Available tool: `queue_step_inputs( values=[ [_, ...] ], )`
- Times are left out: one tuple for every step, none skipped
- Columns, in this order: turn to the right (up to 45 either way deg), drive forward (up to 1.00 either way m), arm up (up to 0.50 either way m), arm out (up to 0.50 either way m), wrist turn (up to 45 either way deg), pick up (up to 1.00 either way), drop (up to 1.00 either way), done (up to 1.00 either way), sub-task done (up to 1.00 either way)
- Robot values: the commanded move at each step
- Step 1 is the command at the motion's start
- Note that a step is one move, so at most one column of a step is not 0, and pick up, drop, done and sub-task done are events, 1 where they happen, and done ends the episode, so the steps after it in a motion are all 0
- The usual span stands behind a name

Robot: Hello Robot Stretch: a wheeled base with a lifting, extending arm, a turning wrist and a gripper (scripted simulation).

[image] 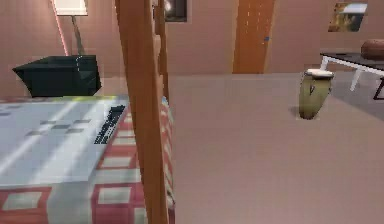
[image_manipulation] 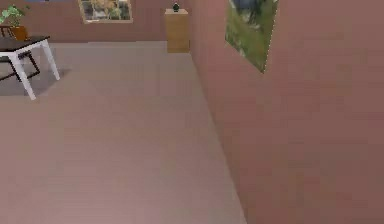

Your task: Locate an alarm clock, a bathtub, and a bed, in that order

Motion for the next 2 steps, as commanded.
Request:
queue_step_inputs(
  values=[
    [-45.0, 0.00, 0.00, 0.00, 0.0, 0.00, 0.00, 0.00, 0.00],
    [0.0, 0.00, 0.00, 0.00, 0.0, 0.00, 0.00, 1.00, 0.00]
  ],
)
